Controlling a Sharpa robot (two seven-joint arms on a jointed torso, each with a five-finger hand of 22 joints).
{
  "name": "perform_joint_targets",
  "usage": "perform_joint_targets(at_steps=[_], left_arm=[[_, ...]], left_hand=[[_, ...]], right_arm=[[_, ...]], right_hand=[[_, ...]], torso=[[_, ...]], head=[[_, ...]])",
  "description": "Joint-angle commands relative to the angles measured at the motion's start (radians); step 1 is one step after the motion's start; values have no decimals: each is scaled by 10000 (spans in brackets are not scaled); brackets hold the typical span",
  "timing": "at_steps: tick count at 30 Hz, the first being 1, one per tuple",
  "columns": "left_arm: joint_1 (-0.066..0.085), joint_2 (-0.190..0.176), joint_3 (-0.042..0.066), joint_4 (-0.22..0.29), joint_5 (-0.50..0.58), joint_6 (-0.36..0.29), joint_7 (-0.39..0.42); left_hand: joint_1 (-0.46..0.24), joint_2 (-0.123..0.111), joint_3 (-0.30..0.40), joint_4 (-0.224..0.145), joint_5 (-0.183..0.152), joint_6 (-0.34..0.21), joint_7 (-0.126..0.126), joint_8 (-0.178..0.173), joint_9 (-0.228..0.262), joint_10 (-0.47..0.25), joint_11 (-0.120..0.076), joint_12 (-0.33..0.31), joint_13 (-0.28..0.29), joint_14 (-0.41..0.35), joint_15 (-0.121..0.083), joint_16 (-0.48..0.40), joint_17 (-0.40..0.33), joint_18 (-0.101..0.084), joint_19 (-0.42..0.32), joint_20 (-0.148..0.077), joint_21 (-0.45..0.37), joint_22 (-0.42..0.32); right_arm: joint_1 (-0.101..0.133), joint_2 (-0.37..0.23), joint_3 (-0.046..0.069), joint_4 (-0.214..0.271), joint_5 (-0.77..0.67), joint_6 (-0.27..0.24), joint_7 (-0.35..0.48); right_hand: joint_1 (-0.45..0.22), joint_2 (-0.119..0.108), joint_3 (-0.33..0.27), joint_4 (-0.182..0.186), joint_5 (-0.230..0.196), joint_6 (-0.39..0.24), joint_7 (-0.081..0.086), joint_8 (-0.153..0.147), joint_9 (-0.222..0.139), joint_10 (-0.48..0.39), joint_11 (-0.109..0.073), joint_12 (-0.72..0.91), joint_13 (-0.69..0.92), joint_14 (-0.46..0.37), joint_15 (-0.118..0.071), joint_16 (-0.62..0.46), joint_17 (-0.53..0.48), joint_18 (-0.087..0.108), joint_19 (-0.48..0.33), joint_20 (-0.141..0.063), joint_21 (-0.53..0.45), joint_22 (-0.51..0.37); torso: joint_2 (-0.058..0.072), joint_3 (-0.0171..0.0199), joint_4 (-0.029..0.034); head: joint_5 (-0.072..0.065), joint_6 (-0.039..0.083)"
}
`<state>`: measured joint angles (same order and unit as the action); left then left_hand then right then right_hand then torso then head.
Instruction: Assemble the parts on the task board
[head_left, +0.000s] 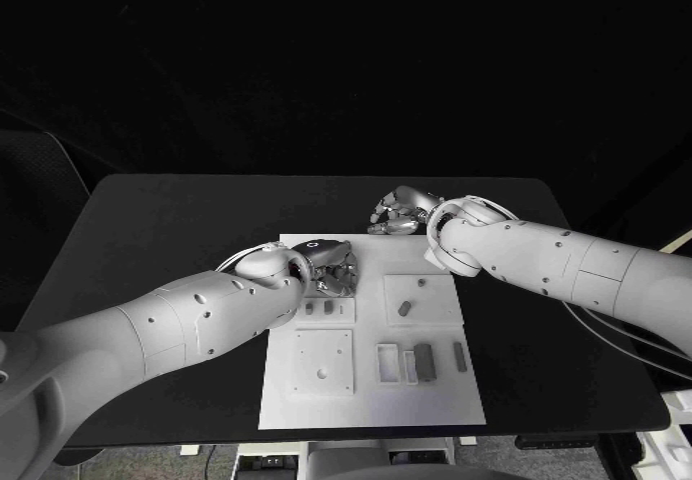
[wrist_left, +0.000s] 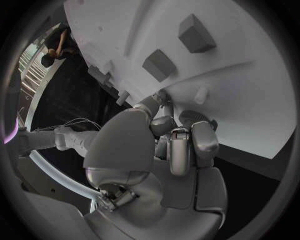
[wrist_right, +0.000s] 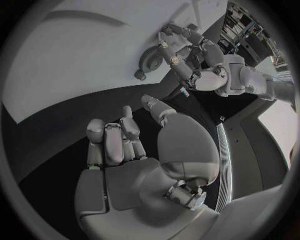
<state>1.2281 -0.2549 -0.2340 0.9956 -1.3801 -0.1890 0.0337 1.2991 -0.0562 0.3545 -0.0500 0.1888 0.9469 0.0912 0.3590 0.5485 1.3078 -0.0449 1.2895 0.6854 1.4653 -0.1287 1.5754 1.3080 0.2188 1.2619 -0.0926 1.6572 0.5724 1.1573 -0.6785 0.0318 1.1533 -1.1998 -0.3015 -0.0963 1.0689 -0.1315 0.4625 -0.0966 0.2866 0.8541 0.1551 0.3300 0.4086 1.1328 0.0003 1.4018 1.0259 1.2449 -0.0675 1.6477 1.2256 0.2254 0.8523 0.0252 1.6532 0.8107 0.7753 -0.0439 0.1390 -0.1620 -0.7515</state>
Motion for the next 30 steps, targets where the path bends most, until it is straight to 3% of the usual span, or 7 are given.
perform_joint_targets(at_steps=[1, 12, 27, 30], left_arm=[[-13, -25, -7, 35, 30, -235, 95], [-13, -148, -4, 207, 30, -681, 227], [9, -656, 13, 802, -223, -991, 320], [38, -850, 85, 1045, -256, -1067, 326]], left_hand=[[-5, 132, 93, 3, 10, 519, 423, 39, 11, -3, -68, 48, 14, 1497, -48, 13, 815, 430, 17, -14, 1401, 18], [103, 72, 261, -83, -1, 804, 436, 126, 42, -7, -80, 53, 13, 1531, -48, 70, 922, 430, -2, -20, 1399, 61], [197, -70, 337, -201, -4, 914, 446, 139, 44, 32, -97, 70, 16, 1581, -49, 131, 1013, 430, 1, -25, 1410, 97], [202, -88, 342, -211, -6, 924, 449, 140, 44, 37, -99, 71, 16, 1587, -49, 138, 1024, 430, 2, -25, 1411, 100]], right_arm=[[1, -4, 4, -7, 5, 143, 10], [0, 5, 4, -22, 5, 142, 23], [-1, -38, 4, -14, 5, 102, 30], [-1, -46, 4, -19, 5, 107, 30]], right_hand=[[-17, 62, 50, 7, 30, 43, 94, 27, -8, 17, -80, 35, -16, -15, -81, 26, -13, 185, 32, -33, 213, -14], [-20, 60, 49, 8, 29, 42, 94, 27, -8, 20, -81, 37, -16, -19, -82, 25, -20, 186, 34, -34, 215, -14], [-25, 57, 47, 9, 27, 40, 95, 26, -9, 23, -82, 39, -17, -20, -82, 25, -24, 186, 36, -34, 218, -14], [-25, 56, 47, 9, 27, 40, 95, 26, -9, 23, -82, 39, -17, -14, -82, 28, -18, 186, 37, -34, 218, -14]], torso=[[-1, 0, 0], [-2, -1, 1], [-13, -6, 16], [-9, -8, 11]], head=[[6, 7], [28, 34], [107, 122], [122, 141]])
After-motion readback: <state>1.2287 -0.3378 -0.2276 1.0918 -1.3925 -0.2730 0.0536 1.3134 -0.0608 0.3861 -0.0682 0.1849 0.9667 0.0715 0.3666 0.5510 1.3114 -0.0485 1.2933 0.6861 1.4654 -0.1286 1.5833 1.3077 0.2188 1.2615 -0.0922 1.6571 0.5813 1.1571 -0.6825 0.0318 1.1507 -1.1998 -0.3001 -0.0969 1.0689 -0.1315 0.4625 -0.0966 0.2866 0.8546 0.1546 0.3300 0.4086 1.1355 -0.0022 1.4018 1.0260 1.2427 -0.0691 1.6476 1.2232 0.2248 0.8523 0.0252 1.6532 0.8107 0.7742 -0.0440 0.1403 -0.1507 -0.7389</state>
